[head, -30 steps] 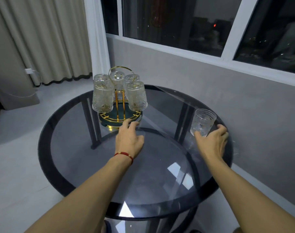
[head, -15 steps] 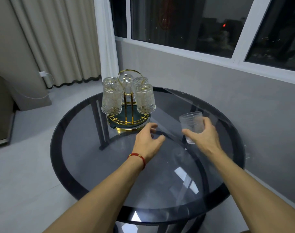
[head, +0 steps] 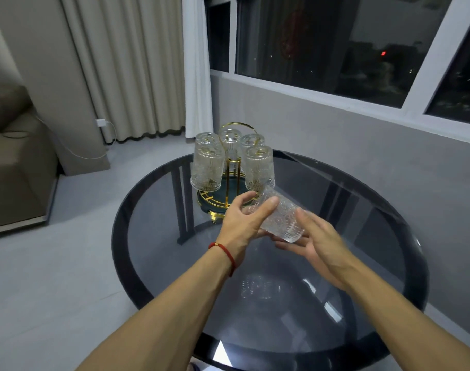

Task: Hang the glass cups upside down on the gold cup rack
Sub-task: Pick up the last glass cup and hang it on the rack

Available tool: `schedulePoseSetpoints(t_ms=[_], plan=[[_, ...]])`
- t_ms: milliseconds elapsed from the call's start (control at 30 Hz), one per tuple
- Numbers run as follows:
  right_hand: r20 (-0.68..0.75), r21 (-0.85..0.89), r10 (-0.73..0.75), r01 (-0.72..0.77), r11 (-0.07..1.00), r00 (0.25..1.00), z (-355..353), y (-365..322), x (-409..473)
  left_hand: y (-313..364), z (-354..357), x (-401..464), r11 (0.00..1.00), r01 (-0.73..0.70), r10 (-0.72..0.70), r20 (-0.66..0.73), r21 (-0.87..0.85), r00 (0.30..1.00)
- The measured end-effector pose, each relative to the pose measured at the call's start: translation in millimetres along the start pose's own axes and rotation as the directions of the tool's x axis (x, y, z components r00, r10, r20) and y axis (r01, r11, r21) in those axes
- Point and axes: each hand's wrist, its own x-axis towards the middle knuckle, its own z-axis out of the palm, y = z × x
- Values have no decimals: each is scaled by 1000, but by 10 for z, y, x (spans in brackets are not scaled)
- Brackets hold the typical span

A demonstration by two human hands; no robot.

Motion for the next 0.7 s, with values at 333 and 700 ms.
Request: schedulePoseSetpoints(t_ms=[333,700], plan=[[-189,-594,-457,270,758,869,472,-673,236,-424,-638,268,302,-132,282,44,944,959],[-75,-785,-568,302,541,820,1029,-1220,694,-461,-664,272,194,-164,366,84,967,927]])
